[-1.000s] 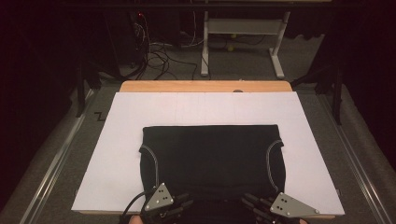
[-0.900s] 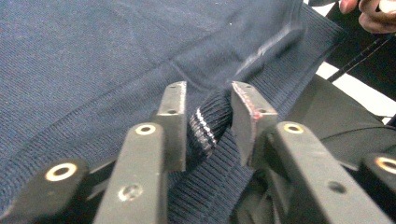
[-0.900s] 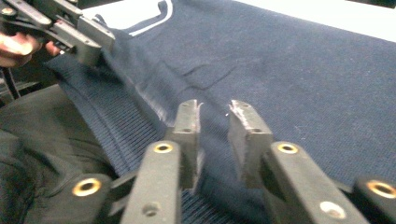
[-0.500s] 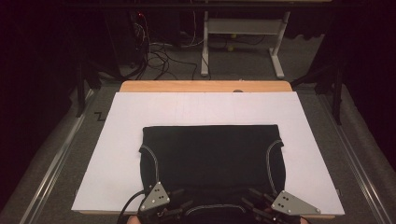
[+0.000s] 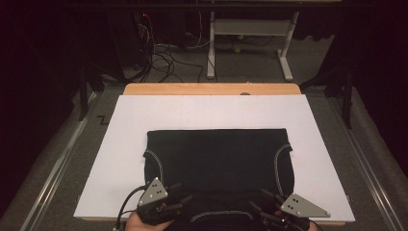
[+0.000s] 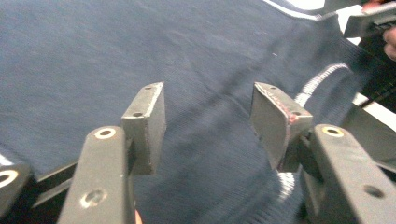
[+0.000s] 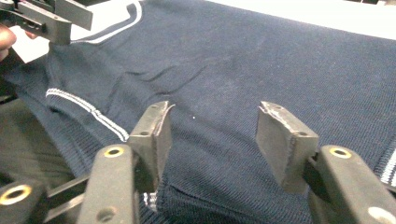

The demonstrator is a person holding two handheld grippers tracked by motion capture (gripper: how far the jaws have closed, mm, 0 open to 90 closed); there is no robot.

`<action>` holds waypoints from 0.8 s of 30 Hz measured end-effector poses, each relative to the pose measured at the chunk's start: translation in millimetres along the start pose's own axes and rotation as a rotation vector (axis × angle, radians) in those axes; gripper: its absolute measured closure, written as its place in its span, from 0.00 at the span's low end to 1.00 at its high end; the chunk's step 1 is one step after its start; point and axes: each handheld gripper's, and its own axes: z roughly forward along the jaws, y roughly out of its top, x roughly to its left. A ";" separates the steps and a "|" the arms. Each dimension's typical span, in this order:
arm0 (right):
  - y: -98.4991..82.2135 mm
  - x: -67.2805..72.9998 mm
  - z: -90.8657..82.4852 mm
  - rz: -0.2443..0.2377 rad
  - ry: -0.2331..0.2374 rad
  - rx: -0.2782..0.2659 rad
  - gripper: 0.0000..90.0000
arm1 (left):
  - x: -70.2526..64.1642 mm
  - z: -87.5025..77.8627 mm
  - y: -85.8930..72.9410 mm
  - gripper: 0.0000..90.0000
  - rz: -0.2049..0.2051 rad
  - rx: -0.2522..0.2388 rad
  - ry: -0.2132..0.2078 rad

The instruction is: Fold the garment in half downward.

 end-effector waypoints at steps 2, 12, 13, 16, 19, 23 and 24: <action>0.6 -0.6 0.6 0.003 -0.013 -0.005 0.46 | 5.8 -1.0 1.3 0.42 -0.004 -0.009 0.008; 9.1 -10.1 7.8 0.029 -0.051 -0.024 0.29 | 37.4 -7.1 14.3 0.26 -0.035 -0.047 0.054; 10.1 -11.5 8.7 0.033 -0.053 -0.021 0.27 | 41.1 -7.6 16.0 0.25 -0.033 -0.043 0.066; 15.5 -18.2 11.4 0.044 -0.066 -0.021 0.20 | 53.7 -10.4 22.0 0.19 -0.039 -0.052 0.091; 21.7 -23.4 13.6 0.056 -0.084 -0.026 0.17 | 68.1 -14.3 30.0 0.14 -0.054 -0.068 0.098; 31.3 -27.5 17.6 0.064 -0.098 -0.042 0.10 | 82.7 -16.7 38.8 0.03 -0.071 -0.071 0.123; 33.5 -27.9 19.1 0.065 -0.099 -0.042 0.08 | 86.5 -17.3 40.2 0.00 -0.077 -0.071 0.135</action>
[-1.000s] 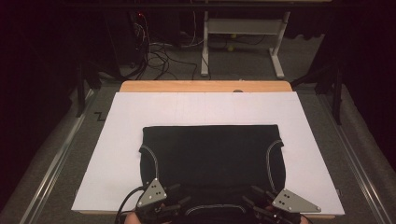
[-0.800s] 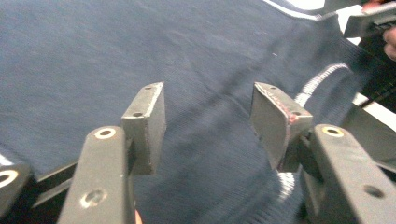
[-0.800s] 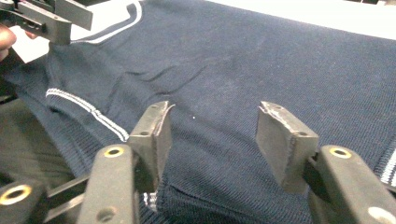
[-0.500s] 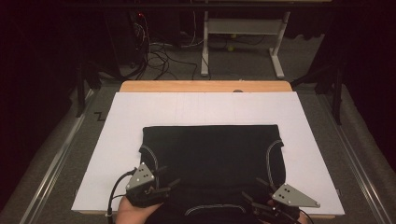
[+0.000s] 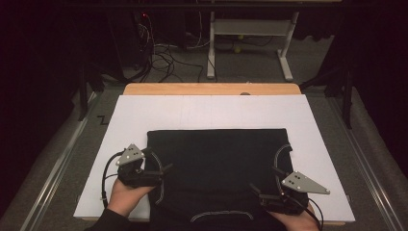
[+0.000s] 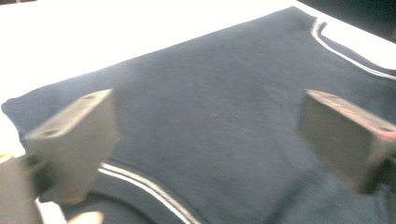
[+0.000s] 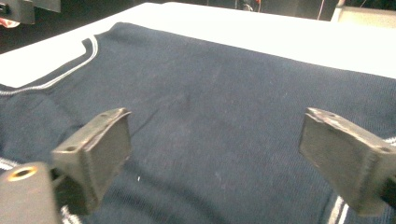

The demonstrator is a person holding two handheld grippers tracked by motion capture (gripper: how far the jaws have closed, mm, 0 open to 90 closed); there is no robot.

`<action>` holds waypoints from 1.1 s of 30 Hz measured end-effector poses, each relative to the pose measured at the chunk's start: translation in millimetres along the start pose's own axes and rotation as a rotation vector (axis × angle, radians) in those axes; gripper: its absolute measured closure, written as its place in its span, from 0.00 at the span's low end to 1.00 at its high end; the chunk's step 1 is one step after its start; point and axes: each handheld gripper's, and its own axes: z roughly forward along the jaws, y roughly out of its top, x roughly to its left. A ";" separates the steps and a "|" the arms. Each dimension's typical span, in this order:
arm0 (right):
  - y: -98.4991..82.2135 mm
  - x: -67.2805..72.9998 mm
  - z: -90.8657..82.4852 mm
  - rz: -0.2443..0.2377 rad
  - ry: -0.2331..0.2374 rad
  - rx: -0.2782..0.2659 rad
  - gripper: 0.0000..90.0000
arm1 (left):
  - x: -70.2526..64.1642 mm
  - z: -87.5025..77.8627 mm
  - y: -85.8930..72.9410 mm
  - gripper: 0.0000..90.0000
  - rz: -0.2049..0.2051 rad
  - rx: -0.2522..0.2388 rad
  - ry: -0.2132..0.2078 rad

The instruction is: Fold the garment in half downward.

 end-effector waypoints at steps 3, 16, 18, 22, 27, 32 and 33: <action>5.9 0.6 7.4 0.000 0.001 0.011 0.00 | 9.4 -0.8 2.2 0.00 0.005 -0.012 0.021; 24.6 11.2 30.5 -0.013 0.012 0.003 0.00 | 39.3 4.4 -1.9 0.00 -0.056 -0.019 0.046; 26.9 15.1 35.6 -0.026 0.014 0.004 0.00 | 41.9 5.6 -0.7 0.00 -0.061 -0.015 0.044; 28.8 23.0 44.2 -0.035 0.024 0.004 0.00 | 48.6 7.0 4.9 0.00 -0.067 -0.014 0.053; 31.9 35.0 57.7 -0.037 0.051 0.002 0.00 | 56.7 6.5 17.7 0.00 -0.047 -0.045 0.069; 35.5 49.3 69.2 -0.042 0.077 0.001 0.00 | 60.4 13.3 30.7 0.00 -0.036 -0.064 0.041; 35.9 51.9 71.3 -0.045 0.082 0.004 0.00 | 61.6 15.3 33.5 0.00 -0.039 -0.064 0.031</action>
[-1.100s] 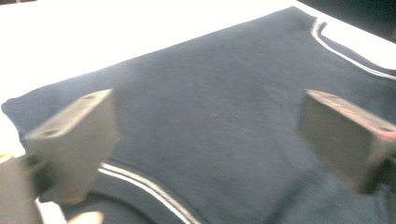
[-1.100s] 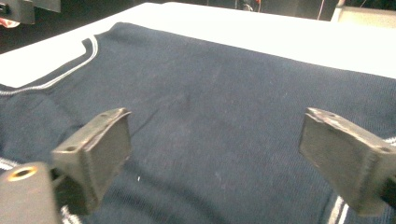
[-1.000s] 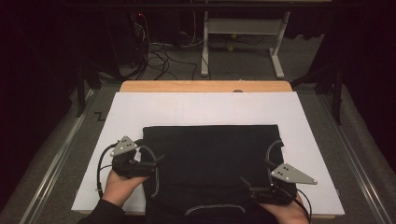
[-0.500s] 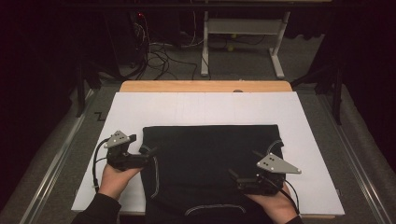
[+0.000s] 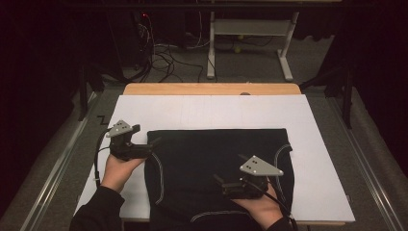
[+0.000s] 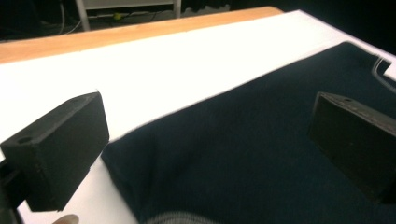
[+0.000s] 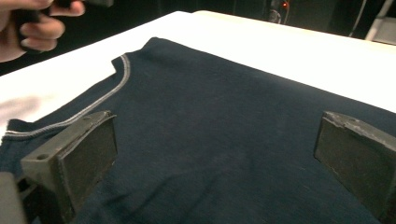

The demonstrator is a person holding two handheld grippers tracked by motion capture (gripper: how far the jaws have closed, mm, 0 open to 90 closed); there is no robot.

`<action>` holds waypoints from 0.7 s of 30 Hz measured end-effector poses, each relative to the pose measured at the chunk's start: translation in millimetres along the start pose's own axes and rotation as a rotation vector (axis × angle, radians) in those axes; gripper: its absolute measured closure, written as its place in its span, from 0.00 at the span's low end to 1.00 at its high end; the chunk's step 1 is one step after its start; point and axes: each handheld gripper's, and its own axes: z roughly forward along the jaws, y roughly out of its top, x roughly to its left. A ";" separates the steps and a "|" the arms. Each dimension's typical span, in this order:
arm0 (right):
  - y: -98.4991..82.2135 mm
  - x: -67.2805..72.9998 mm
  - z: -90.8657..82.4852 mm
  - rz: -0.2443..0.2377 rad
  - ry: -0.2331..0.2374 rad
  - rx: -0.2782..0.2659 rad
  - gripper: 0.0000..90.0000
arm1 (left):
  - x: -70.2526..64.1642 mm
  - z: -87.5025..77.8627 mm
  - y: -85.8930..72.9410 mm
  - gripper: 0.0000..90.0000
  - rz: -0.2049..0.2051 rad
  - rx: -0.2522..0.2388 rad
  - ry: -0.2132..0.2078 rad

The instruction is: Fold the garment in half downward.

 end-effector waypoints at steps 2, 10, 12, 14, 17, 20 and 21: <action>0.8 5.0 4.8 -0.006 0.008 0.003 0.00 | 0.3 3.9 3.9 0.00 0.003 -0.006 0.006; 5.0 30.8 18.7 -0.024 0.043 0.000 0.00 | 9.9 26.2 0.1 0.00 -0.007 0.061 0.034; 6.0 38.7 19.9 -0.020 0.059 -0.006 0.00 | 16.2 28.9 -7.2 0.00 -0.022 0.094 0.041; 6.3 47.1 21.3 -0.028 0.075 -0.014 0.00 | 23.2 30.6 -13.1 0.00 -0.040 0.109 0.036; 4.9 58.9 25.5 -0.032 0.095 -0.011 0.00 | 31.3 34.3 -19.7 0.00 -0.064 0.122 0.025; 2.4 69.4 30.9 -0.044 0.115 0.000 0.00 | 34.4 38.1 -23.8 0.00 -0.067 0.125 0.006; 1.6 72.5 32.9 -0.046 0.122 0.005 0.00 | 35.1 38.5 -25.4 0.00 -0.065 0.110 0.001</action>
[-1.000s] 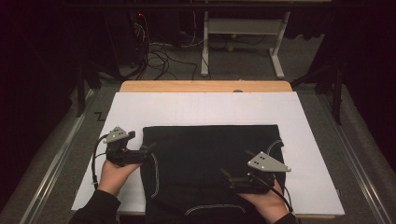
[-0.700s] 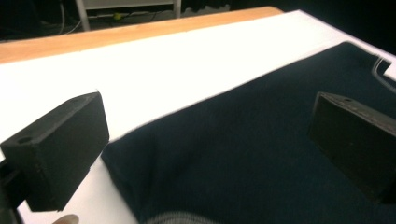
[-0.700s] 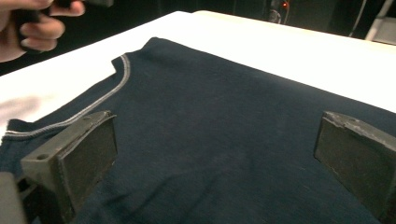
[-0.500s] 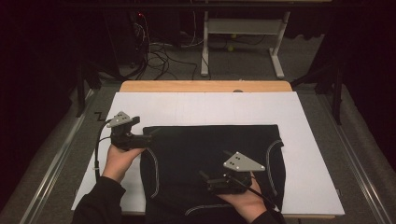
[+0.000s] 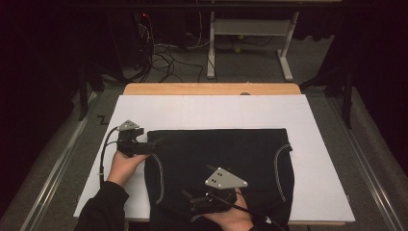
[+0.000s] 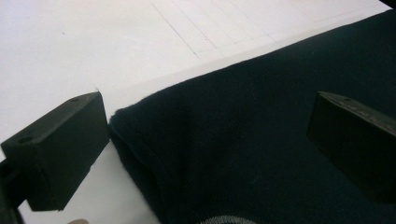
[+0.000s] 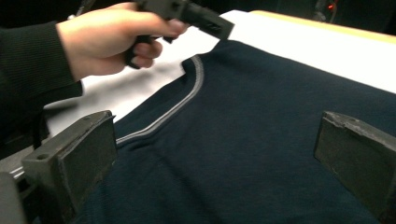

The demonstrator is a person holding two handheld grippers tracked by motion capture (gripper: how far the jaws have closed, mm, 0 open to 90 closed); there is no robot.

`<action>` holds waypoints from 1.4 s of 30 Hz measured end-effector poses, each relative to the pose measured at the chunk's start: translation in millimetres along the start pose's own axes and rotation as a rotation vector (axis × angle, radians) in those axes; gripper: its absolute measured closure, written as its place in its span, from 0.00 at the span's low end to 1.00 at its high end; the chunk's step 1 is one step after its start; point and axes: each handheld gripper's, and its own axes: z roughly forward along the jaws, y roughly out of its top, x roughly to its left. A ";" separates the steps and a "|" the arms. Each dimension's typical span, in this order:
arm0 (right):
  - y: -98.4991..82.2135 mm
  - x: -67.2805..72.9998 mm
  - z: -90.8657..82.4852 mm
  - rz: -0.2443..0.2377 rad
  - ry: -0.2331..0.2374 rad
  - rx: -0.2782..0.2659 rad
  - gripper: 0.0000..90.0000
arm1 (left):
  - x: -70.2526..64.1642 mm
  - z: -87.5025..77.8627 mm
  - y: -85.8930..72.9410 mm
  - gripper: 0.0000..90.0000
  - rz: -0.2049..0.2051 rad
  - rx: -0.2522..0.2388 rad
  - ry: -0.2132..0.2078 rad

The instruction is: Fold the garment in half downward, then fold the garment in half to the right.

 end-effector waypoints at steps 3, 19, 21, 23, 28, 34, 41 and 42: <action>-0.6 6.3 5.1 -0.016 0.010 0.013 0.00 | 1.3 -0.3 -3.5 0.00 0.004 -0.035 -0.004; 4.9 17.6 15.5 -0.061 0.018 0.048 0.00 | 18.2 18.8 -10.4 0.00 -0.047 -0.003 0.030; 4.0 20.0 18.0 -0.063 0.023 0.057 0.00 | 20.9 19.8 -10.6 0.00 -0.065 -0.009 0.015; 3.3 23.7 19.4 -0.063 0.031 0.066 0.00 | 22.5 20.6 -10.8 0.00 -0.076 -0.012 0.010; 0.6 35.1 25.6 -0.075 0.052 0.096 0.00 | 20.7 26.3 -10.1 0.01 -0.072 0.037 0.030; -3.6 42.1 32.8 -0.103 0.055 0.137 0.00 | 22.7 31.1 -8.1 0.05 -0.104 0.087 0.056; -4.4 44.3 35.6 -0.103 0.065 0.142 0.00 | 18.2 38.4 -4.9 0.10 -0.085 0.157 0.114; -4.4 44.7 35.8 -0.106 0.069 0.144 0.00 | 16.9 38.4 -5.0 0.14 -0.073 0.157 0.118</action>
